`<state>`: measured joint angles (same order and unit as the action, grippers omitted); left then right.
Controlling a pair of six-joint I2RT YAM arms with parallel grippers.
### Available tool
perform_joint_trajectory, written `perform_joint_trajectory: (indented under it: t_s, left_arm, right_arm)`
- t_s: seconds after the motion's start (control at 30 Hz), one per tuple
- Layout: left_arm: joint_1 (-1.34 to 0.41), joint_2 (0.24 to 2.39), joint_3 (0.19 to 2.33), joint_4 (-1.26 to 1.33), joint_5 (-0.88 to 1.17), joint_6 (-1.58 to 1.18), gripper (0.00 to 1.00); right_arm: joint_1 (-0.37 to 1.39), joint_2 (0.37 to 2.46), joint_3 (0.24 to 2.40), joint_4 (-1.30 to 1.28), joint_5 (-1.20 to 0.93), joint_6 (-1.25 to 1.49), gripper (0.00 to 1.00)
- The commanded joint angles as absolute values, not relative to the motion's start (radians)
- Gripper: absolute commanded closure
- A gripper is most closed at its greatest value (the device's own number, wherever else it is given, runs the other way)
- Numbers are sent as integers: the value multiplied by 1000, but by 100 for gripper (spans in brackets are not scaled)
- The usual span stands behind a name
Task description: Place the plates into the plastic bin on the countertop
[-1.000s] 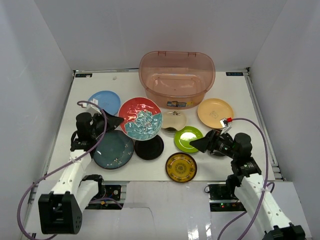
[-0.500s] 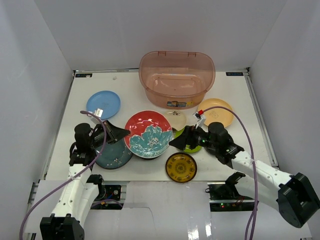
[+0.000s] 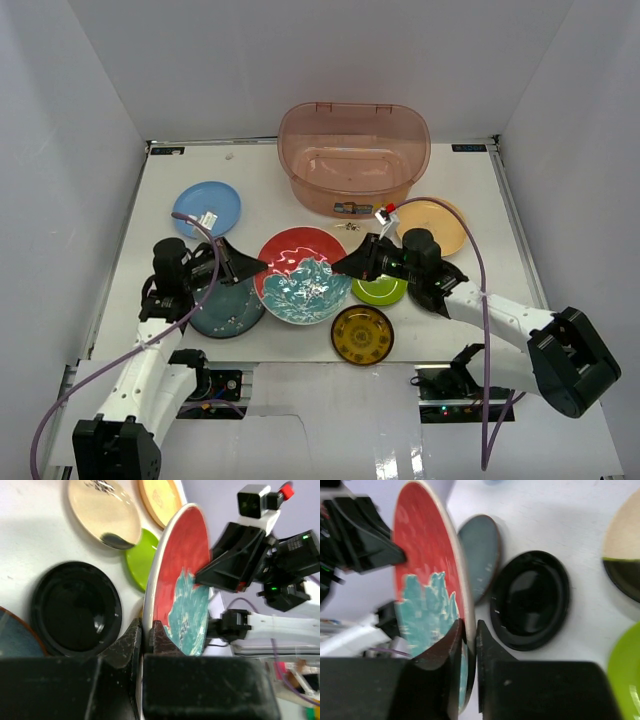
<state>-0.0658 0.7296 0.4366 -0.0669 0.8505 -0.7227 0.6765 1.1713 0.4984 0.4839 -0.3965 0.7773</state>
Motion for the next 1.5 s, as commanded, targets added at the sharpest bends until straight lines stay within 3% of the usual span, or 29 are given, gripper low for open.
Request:
perform_joint_trajectory:
  t_s: [0.0, 0.07, 0.1, 0.13, 0.23, 0.43, 0.6, 0.83, 1.13, 1.3, 1.4, 1.47]
  left_arm:
    - [-95, 744, 538, 46, 920, -743, 100]
    - [-106, 773, 552, 41, 902, -718, 98]
    - [-107, 782, 557, 37, 885, -706, 92]
    - [-112, 791, 571, 13, 876, -689, 67]
    - [-133, 818, 632, -104, 813, -571, 27]
    - [-268, 773, 744, -290, 487, -382, 5]
    - [-310, 746, 736, -304, 381, -354, 2]
    - [-337, 729, 719, -325, 339, -348, 2]
    - [-370, 756, 710, -308, 408, -353, 2]
    - [-373, 767, 707, -305, 420, -351, 2]
    - [-373, 767, 707, -301, 423, -351, 2]
    - [-371, 772, 707, -299, 425, -351, 2]
  right_arm:
    - [683, 1204, 566, 545, -407, 810, 92]
    - [686, 1181, 577, 538, -367, 811, 92]
    - [686, 1167, 580, 541, -353, 815, 92]
    - [684, 1151, 597, 537, -319, 813, 92]
    - [678, 1094, 691, 453, -240, 755, 92]
    - [574, 1078, 876, 296, -86, 687, 92]
    - [402, 1204, 1069, 336, -152, 713, 92]
    - [307, 1521, 1330, 305, -51, 655, 92]
    - [288, 1923, 1733, 95, -35, 549, 92]
    - [288, 2022, 1767, 45, -52, 538, 92]
    - [290, 2031, 1752, 20, -41, 526, 84]
    - [288, 2033, 1743, 2, -19, 512, 67]
